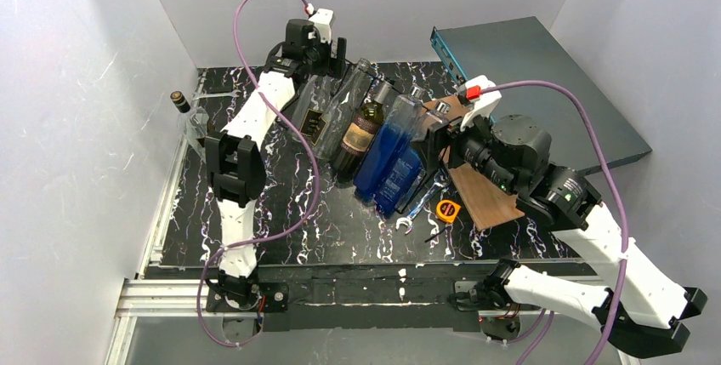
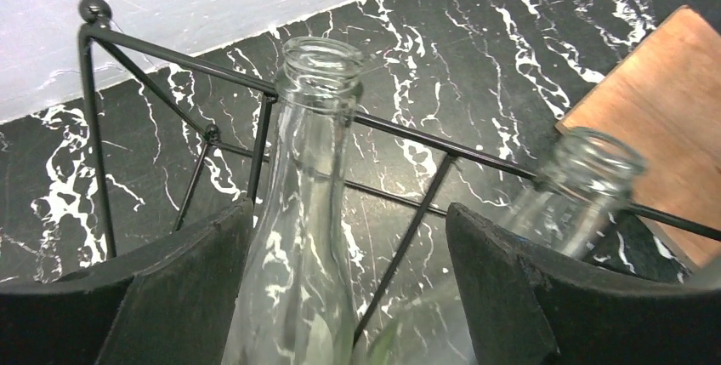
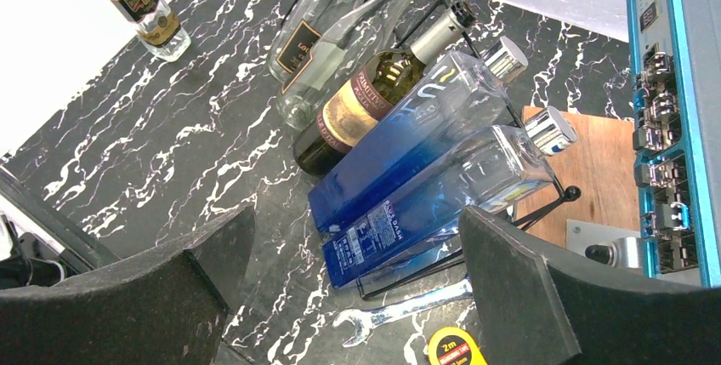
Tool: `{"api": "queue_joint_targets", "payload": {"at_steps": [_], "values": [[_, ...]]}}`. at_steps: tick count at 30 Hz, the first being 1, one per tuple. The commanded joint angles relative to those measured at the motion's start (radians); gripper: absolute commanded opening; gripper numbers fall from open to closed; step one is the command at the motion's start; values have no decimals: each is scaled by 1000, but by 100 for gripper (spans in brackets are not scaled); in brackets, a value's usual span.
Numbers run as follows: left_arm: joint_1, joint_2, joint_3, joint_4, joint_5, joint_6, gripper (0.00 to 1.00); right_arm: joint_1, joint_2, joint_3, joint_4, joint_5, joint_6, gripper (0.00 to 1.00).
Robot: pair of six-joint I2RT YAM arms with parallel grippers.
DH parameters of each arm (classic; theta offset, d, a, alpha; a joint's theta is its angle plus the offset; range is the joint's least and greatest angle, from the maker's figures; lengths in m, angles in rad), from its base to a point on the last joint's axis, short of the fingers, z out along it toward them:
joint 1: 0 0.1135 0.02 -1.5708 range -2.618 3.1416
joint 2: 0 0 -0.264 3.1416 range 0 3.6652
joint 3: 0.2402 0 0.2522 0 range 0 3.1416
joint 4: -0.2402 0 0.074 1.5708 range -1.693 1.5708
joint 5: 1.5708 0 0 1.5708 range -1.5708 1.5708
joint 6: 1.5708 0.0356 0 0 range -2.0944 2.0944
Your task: Put the wine bottle on the wine rack
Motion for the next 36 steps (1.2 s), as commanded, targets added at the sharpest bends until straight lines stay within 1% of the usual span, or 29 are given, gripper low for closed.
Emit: {"api": "queue_joint_targets", "payload": {"at_steps": [1,2,3,4,5,7,11,15,17,22,25,27,31,36], "values": [[-17,-160,-17,-65,-28,1,83,-3,-26,-3,45,-8,6,98],[-17,-177,-20,-76,-38,1,85,-3,-28,-4,45,-8,6,98],[-16,-194,-26,-85,-48,1,89,-3,-28,-4,45,-10,5,98],[-16,-215,-33,-97,-57,1,96,-3,-30,-4,44,-12,4,98],[-15,-247,-46,-107,-68,2,98,-3,-31,-5,44,-13,3,99],[-13,-306,-91,-122,-100,2,98,-3,-33,-8,45,-18,3,99],[-11,-445,-215,-142,-245,5,98,-3,-44,-26,60,-34,9,98],[-8,-594,-349,-154,-474,16,98,-3,-47,-31,62,-45,11,99],[-7,-669,-424,-154,-584,50,98,-3,-50,-32,62,-50,11,98],[35,-850,-582,-112,-768,67,98,-3,-45,-26,59,-66,14,98],[101,-939,-650,-112,-808,30,98,-3,-35,-19,57,-78,18,98],[155,-990,-699,-99,-808,-30,98,-3,-29,-14,60,-85,22,98],[258,-1058,-789,-55,-817,-78,98,-3,-13,1,60,-92,29,98],[428,-1058,-824,-40,-696,-172,98,-3,3,20,60,-90,35,98]]}}
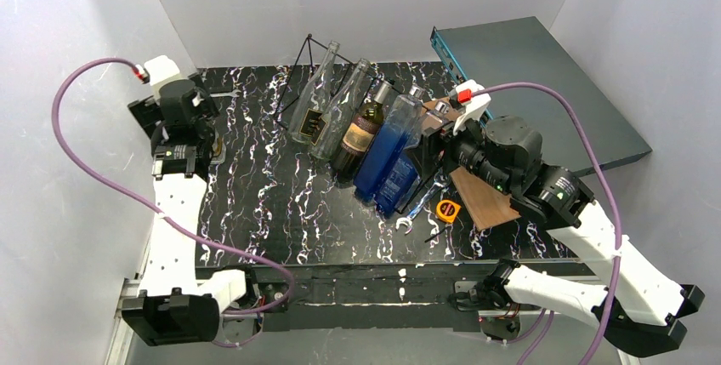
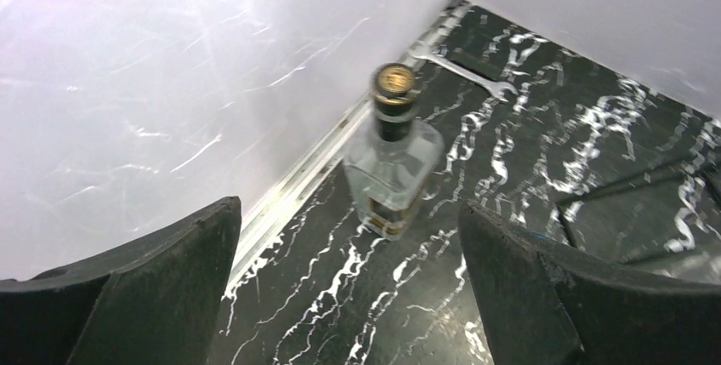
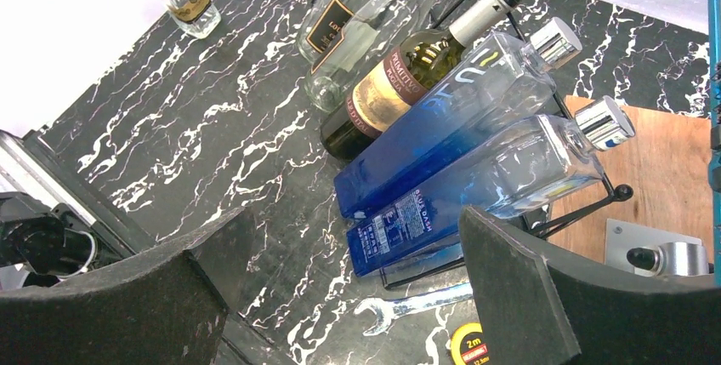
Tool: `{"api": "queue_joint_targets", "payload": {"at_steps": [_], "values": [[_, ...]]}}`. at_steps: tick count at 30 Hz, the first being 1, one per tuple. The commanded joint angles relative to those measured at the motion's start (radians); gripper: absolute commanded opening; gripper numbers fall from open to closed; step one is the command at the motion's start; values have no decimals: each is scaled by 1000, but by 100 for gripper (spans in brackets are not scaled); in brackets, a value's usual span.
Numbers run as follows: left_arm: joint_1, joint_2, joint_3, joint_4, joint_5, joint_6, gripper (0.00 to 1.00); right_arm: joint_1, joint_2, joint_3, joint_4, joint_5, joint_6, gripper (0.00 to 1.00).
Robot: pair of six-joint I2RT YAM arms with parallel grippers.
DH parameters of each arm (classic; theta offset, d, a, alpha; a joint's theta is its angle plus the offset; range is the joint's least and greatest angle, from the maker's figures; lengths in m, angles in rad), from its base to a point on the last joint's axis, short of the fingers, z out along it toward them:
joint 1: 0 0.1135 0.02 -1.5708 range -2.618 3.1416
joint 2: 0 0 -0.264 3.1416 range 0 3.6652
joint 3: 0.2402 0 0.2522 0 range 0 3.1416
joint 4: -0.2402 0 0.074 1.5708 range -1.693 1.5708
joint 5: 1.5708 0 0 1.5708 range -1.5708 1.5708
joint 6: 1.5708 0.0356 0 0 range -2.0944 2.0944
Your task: Put the wine bottle on the wine rack
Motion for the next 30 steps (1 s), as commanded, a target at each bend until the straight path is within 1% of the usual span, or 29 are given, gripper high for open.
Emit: {"api": "queue_joint_targets", "payload": {"at_steps": [1,5,9,14,19,21,24,27,30], "values": [[119,9,-21,50,73,-106,98,-3,6,54,53,-10,11,98],[165,77,3,75,77,-120,98,-3,10,52,61,-11,27,98],[206,153,14,116,86,-166,98,-3,14,50,66,-12,39,99],[216,219,-2,207,67,-193,98,-3,53,95,38,-20,35,99],[216,274,-28,320,73,-158,96,-3,77,129,24,-17,33,98],[215,291,-35,339,75,-151,93,-3,79,130,26,-14,35,98],[215,321,-43,389,92,-141,84,-3,80,127,31,-14,43,98],[216,353,-29,393,104,-135,77,-3,78,121,36,-16,51,99],[216,373,-21,397,134,-130,75,-3,73,114,36,-14,55,99]]}}
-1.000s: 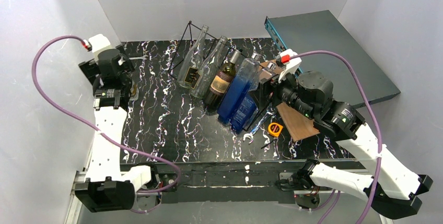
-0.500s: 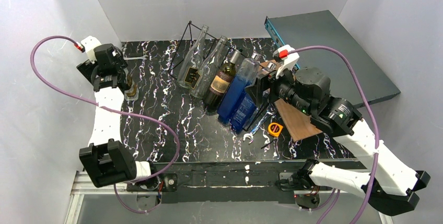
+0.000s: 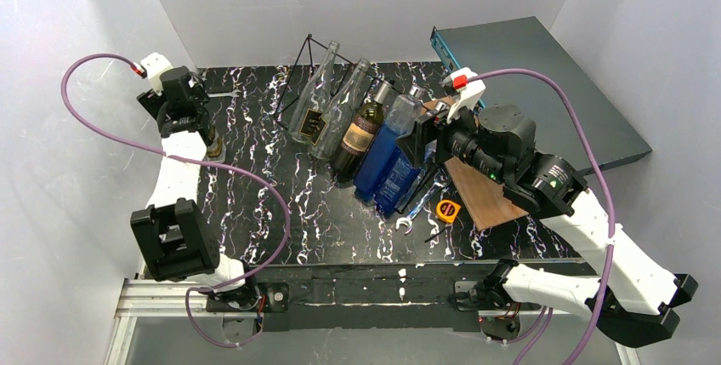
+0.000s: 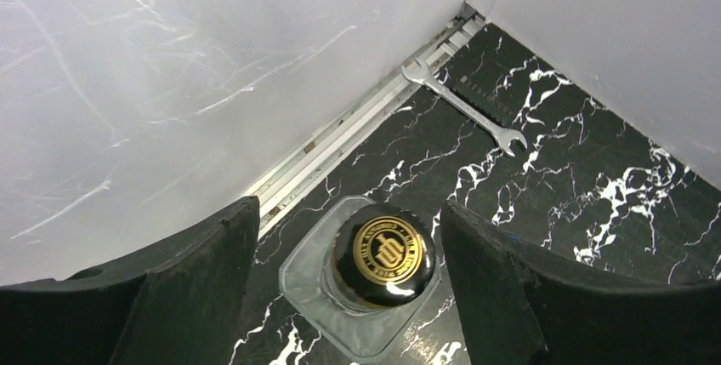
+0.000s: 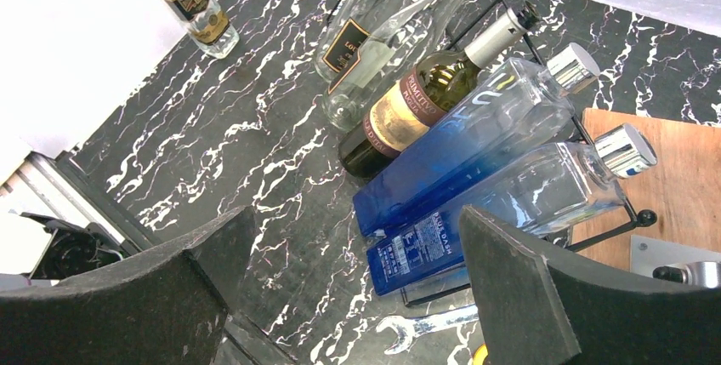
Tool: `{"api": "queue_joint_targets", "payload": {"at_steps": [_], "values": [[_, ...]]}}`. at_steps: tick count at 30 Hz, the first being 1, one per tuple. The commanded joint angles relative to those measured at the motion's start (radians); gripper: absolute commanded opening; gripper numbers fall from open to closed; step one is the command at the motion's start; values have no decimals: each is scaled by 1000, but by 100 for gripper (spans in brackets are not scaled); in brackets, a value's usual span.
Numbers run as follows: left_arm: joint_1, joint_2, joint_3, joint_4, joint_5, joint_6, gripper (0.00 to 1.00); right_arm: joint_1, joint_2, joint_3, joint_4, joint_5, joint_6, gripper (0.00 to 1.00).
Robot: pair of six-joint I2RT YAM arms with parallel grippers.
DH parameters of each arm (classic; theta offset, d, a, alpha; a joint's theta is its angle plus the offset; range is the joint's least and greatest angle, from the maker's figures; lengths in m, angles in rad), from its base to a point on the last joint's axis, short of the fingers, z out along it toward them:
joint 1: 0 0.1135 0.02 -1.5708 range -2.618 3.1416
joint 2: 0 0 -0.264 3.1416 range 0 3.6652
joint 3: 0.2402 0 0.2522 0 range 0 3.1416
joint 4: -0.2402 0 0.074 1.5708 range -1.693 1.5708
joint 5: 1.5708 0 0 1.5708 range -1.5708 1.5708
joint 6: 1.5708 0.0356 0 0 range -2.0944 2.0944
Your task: Put the wine bottle on the wine rack
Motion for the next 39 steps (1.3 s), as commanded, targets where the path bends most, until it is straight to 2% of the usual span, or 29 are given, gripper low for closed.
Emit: {"api": "queue_joint_targets", "payload": {"at_steps": [1,10,14,25,29,35,39], "values": [[5,14,6,45,36,10,74,-3,-12,27,29,0,14,98],[5,48,21,50,161,85,64,-3,-15,23,31,1,8,98],[5,57,19,47,159,95,60,-3,-19,19,33,-1,8,98],[5,63,40,23,221,125,24,-3,-44,1,39,5,7,98],[5,45,67,5,277,117,15,-3,-61,-9,39,15,2,98],[5,16,95,27,436,103,1,-3,-79,-21,39,23,-3,98],[-1,16,125,30,517,90,0,-4,-81,-24,35,24,-7,98]]}}
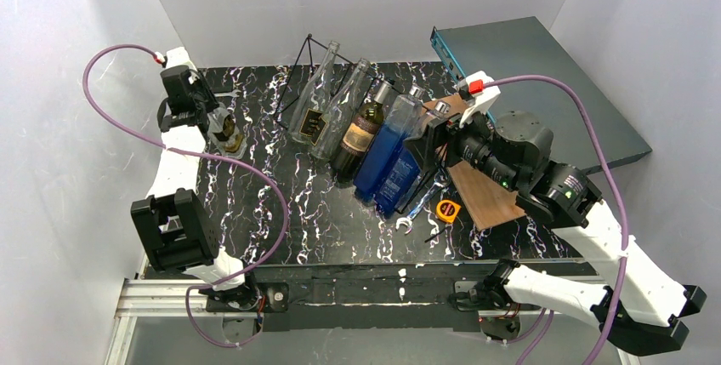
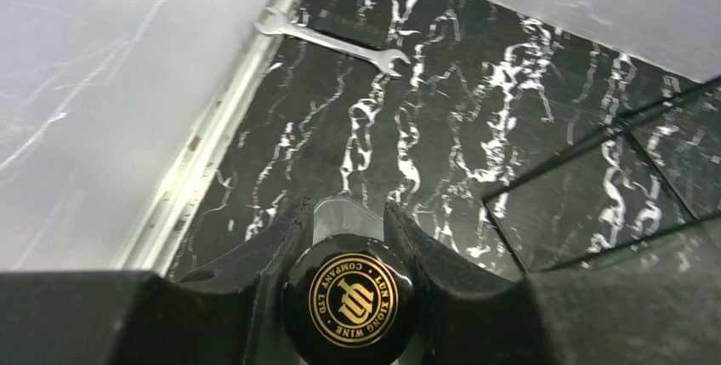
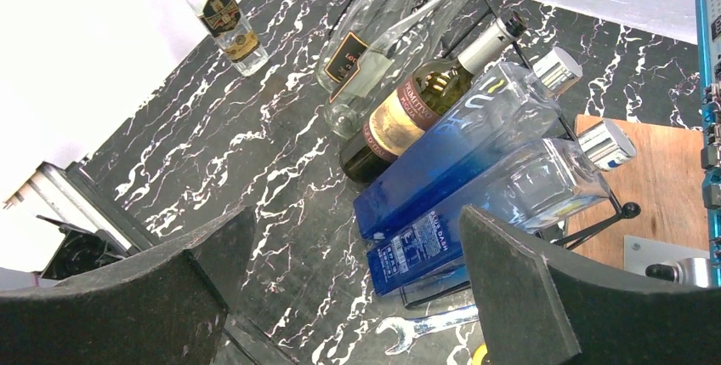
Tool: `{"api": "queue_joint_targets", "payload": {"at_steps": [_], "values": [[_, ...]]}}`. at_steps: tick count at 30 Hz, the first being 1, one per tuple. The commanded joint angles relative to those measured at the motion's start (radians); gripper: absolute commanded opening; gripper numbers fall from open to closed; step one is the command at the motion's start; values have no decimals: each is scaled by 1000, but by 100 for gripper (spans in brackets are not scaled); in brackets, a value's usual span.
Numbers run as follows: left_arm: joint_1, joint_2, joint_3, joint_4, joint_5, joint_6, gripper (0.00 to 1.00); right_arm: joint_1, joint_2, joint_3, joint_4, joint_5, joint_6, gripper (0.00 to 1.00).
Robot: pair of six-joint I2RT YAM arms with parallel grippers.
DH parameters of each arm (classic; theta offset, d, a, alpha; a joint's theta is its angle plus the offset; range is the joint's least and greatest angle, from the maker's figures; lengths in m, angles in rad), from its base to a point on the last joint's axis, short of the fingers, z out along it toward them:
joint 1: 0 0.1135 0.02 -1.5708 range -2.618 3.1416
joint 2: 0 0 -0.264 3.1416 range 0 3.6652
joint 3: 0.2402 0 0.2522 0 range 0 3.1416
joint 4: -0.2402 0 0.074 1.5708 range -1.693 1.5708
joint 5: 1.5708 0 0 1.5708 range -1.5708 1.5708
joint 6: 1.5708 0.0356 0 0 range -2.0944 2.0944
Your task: Put the wine bottle on the wine rack
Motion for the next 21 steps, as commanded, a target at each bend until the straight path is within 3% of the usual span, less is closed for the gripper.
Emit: {"api": "queue_joint_targets", "payload": {"at_steps": [1,6,21], "values": [[-13,-51,95,57,129,-26,0,-3,-13,-2,33,17,-17,98],[-62,-29,136,56,186,11,0,-3,-9,-2,32,21,-25,98],[-277,123,320,36,144,147,0,-3,-1,13,16,36,-34,98]]}}
